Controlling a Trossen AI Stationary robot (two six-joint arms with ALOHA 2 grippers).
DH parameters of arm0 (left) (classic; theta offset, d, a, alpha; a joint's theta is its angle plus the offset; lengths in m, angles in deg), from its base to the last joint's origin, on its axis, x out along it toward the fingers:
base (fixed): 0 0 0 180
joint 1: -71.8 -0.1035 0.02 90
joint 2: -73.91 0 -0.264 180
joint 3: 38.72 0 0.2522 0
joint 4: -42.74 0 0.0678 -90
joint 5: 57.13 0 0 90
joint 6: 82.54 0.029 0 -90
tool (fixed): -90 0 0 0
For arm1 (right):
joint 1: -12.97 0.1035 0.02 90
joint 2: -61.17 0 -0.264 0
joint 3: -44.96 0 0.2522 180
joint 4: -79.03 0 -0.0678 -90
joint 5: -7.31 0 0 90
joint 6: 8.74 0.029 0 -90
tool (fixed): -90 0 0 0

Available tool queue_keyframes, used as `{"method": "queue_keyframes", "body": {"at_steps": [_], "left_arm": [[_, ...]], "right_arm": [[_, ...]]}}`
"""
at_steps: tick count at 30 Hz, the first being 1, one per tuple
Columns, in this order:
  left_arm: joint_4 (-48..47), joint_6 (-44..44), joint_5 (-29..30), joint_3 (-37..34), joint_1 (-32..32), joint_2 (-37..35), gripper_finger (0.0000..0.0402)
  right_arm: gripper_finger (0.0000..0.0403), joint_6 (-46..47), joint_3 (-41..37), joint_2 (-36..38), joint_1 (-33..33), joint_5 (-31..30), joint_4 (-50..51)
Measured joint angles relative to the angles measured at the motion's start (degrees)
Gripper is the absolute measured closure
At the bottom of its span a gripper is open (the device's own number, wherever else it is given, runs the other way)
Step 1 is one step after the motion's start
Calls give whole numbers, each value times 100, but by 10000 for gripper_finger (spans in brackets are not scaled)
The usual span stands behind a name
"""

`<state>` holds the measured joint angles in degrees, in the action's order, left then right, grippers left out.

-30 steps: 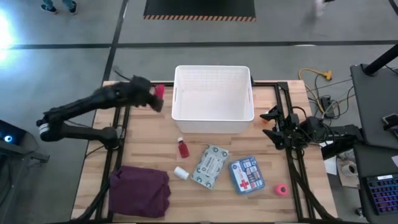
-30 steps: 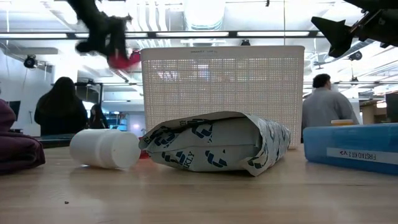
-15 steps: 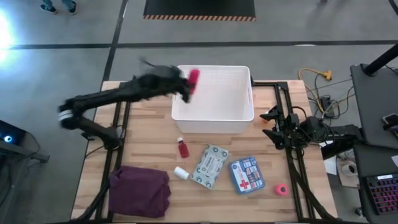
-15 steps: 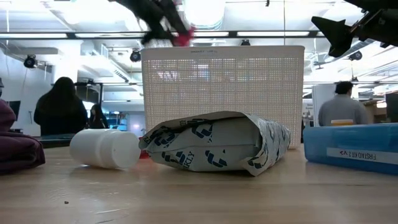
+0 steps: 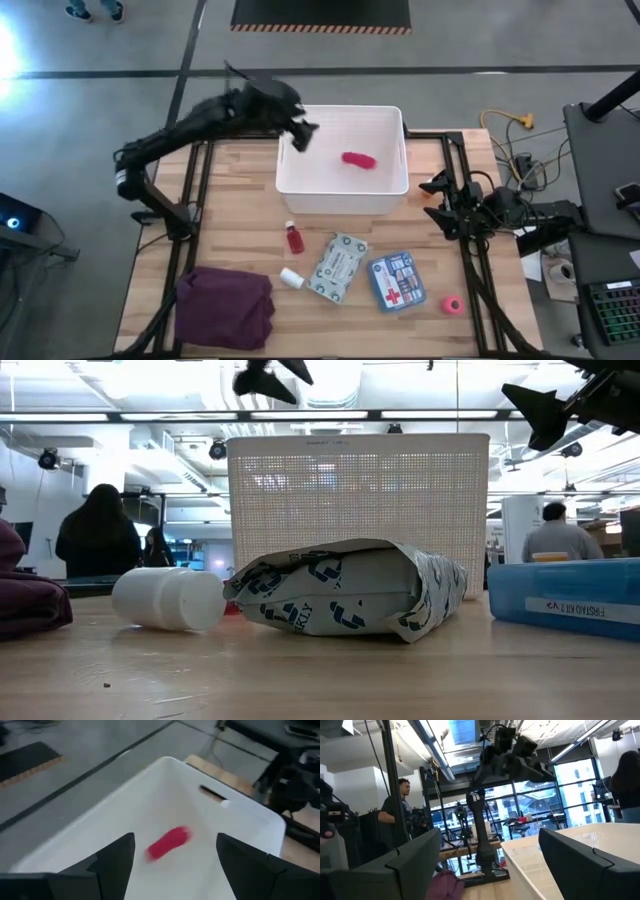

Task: Pick & place medical supplies in basket/bin
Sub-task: Put the orange pill bottle into the white bin

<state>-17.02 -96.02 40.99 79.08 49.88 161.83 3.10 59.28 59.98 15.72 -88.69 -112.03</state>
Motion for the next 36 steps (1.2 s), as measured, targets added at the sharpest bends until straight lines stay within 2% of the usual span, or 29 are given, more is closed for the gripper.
{"method": "queue_keyframes", "body": {"at_steps": [6,10,14,19,23,26,30,33,36], "left_arm": [[-394,6,-98,387,190,-355,139],[-22,87,-34,26,370,-992,139],[722,-27,-125,-804,653,-1617,139],[1914,-679,-60,-2156,768,-2526,139],[2765,-1245,-92,-3156,776,-3122,139],[3286,-1544,-107,-3705,779,-3505,139],[3707,-1666,-82,-4110,818,-3947,139],[3729,-1727,-87,-4209,853,-4097,139],[3720,-1727,-100,-4216,853,-4144,139]], "right_arm": [[76,209,0,-2,0,4,-92],[76,353,0,-7,0,22,-523],[76,1233,2,-4,0,-232,-1214],[76,2140,8,-3,-2,-794,-1977],[76,2135,101,-8,-2,-1628,-1947],[76,2036,259,-101,-2,-1847,-1947],[76,2174,860,-518,-3,-2362,-1053],[76,2189,1787,-1164,-2,-2529,765],[76,2291,2844,-1914,-2,-3356,2867]]}}
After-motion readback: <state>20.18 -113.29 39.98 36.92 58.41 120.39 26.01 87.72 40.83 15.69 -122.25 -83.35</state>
